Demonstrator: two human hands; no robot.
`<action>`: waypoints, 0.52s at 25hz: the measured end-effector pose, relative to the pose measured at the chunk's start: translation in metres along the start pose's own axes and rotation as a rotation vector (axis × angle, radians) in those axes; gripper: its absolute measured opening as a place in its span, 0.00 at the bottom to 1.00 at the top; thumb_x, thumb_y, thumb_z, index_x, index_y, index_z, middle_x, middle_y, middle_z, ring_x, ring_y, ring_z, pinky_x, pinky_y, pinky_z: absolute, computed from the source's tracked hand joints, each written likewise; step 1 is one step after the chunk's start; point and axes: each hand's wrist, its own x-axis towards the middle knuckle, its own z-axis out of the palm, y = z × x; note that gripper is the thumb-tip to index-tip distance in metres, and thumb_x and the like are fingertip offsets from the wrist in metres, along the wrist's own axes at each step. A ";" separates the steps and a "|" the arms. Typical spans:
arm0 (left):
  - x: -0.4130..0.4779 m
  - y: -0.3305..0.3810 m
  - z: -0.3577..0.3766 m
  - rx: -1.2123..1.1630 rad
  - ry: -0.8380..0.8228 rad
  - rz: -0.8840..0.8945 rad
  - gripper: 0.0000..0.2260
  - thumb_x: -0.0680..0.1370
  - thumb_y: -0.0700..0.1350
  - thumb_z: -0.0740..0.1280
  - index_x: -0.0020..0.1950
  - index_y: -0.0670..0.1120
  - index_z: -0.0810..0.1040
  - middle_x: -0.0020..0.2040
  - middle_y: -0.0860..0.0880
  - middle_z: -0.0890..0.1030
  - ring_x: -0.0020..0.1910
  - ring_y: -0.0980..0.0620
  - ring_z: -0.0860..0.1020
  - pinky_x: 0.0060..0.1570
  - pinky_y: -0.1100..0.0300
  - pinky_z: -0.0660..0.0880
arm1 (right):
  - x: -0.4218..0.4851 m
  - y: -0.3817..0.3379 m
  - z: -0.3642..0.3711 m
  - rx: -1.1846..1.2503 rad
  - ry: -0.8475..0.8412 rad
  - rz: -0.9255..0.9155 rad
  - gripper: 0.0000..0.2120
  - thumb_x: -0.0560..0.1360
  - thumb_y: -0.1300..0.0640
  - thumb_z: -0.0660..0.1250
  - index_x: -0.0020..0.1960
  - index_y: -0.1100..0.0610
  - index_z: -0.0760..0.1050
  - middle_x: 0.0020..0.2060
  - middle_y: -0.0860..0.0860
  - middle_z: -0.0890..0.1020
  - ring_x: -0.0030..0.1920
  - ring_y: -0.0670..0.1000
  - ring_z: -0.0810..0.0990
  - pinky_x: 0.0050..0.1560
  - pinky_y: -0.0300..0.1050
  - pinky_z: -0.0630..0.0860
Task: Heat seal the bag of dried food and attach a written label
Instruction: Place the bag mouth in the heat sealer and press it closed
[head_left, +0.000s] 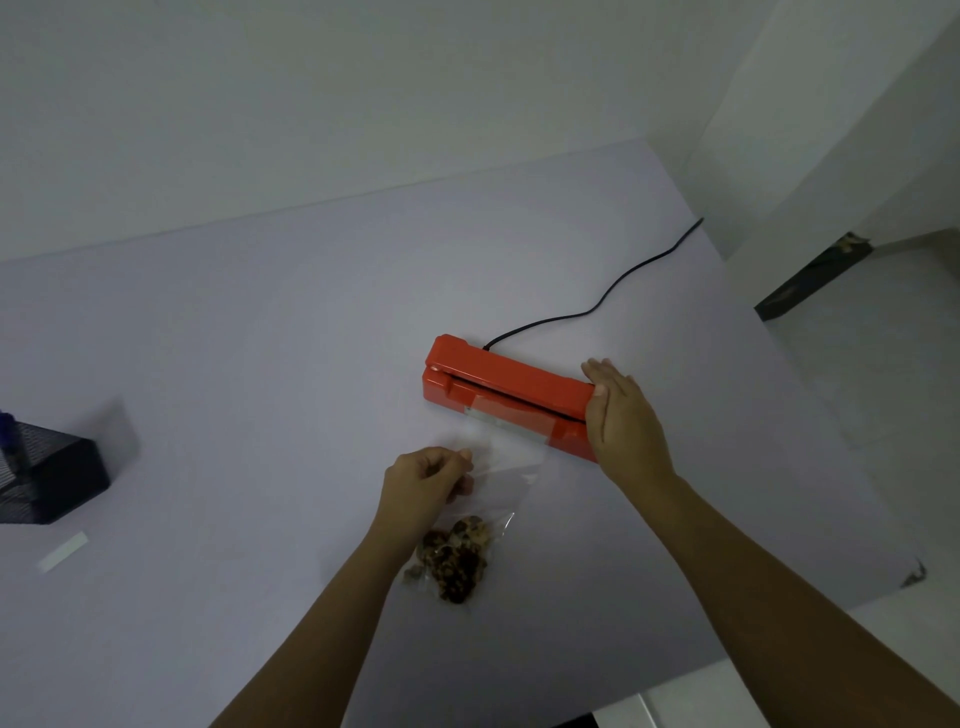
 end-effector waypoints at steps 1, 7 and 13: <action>0.000 0.000 0.000 -0.002 -0.001 0.001 0.11 0.76 0.48 0.66 0.38 0.44 0.83 0.35 0.46 0.84 0.37 0.48 0.81 0.45 0.55 0.80 | 0.000 0.000 0.000 0.003 0.002 -0.003 0.29 0.76 0.50 0.41 0.65 0.62 0.70 0.65 0.56 0.74 0.70 0.52 0.67 0.73 0.45 0.56; 0.000 -0.001 0.000 0.009 0.004 0.005 0.12 0.76 0.48 0.66 0.38 0.44 0.83 0.35 0.46 0.84 0.37 0.49 0.81 0.45 0.54 0.80 | 0.001 -0.002 -0.001 0.015 -0.006 0.006 0.24 0.77 0.55 0.45 0.66 0.62 0.70 0.66 0.56 0.74 0.70 0.52 0.67 0.73 0.46 0.56; 0.000 -0.001 0.001 0.004 0.008 0.002 0.12 0.76 0.48 0.66 0.38 0.43 0.83 0.35 0.46 0.84 0.37 0.47 0.82 0.46 0.53 0.80 | 0.000 0.000 -0.001 0.000 -0.003 -0.022 0.29 0.76 0.50 0.41 0.65 0.63 0.70 0.65 0.57 0.74 0.70 0.53 0.67 0.72 0.44 0.55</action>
